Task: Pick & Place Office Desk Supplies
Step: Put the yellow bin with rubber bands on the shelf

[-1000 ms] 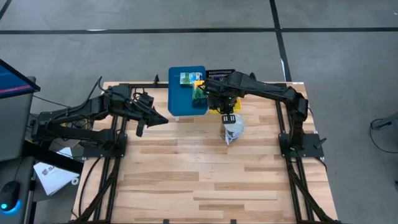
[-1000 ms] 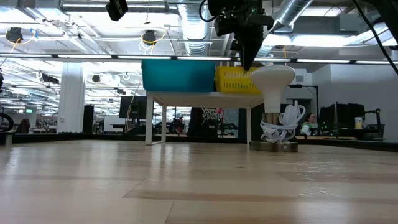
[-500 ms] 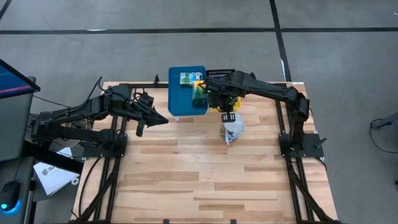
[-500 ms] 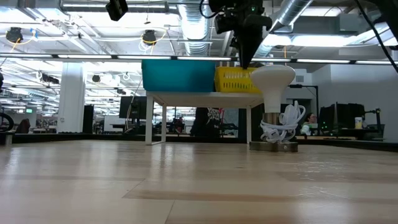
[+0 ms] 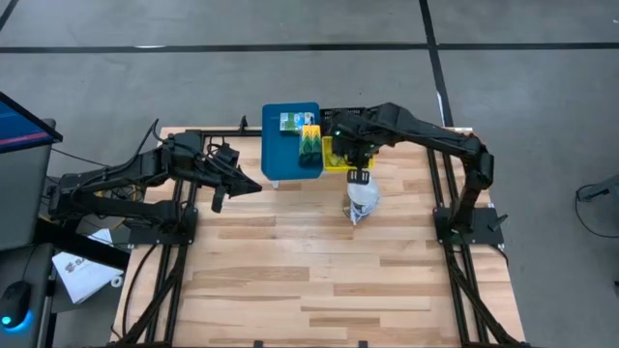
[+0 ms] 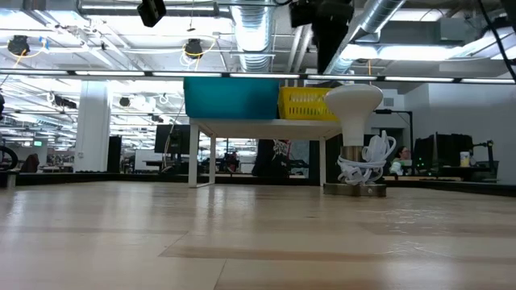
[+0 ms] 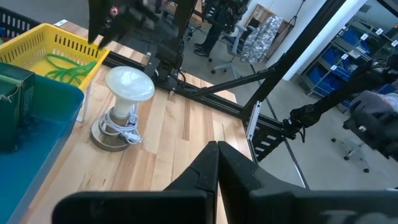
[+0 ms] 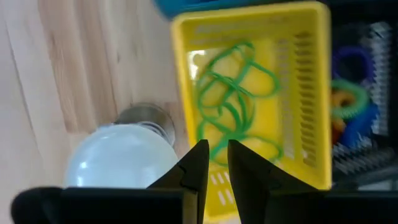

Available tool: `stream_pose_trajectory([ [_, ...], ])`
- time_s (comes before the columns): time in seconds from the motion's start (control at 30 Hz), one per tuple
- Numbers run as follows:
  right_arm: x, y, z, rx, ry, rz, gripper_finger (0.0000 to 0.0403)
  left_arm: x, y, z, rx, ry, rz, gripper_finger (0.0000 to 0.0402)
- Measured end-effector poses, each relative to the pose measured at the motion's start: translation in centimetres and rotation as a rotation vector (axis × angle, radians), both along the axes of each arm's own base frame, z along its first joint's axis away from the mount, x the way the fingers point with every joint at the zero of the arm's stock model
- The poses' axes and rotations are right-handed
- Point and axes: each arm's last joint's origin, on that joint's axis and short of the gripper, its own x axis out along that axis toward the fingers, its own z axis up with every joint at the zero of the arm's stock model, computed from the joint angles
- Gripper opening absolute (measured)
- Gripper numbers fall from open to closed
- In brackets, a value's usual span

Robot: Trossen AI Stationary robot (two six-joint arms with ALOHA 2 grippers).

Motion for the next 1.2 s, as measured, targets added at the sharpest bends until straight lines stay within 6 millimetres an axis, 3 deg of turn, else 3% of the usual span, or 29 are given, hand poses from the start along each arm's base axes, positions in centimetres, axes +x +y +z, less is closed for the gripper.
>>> stream_pose_trajectory([
  [0.2, -2.8, -1.3, 2.6, 0.020, -0.133, -0.289, 0.0052, 0.1, -0.3, 0.0, 0.001, 0.000, -0.017, 0.0000],
  [0.3, -4.5, -1.7, 3.9, 0.015, -0.191, -0.439, 0.0031, 0.1, -0.5, 0.0, 0.001, 0.000, -0.030, 0.0000],
  [0.37, -5.4, -1.9, 4.3, 0.014, -0.208, -0.515, 0.0010, 0.1, -0.6, 0.0, 0.001, 0.000, -0.036, 0.0000],
  [0.5, -6.4, -2.5, 4.6, 0.035, -0.209, -0.635, 0.0003, 0.1, -0.8, 0.0, 0.001, 0.000, -0.044, 0.0000],
  [0.73, -5.9, -4.4, 2.4, 0.064, -0.118, -0.787, 0.0001, 0.1, -0.8, 0.0, 0.000, 0.000, -0.044, 0.0000],
  [0.93, -6.5, -5.2, -1.1, 0.093, -0.008, -0.828, 0.0001, 0.1, -0.8, 0.0, -0.002, 0.001, -0.044, 0.0000],
  [1.2, -8.4, -4.5, -2.9, 0.168, -0.109, -0.858, 0.0000, 0.1, -0.8, 0.0, -0.005, 0.002, -0.043, 0.0000],
])
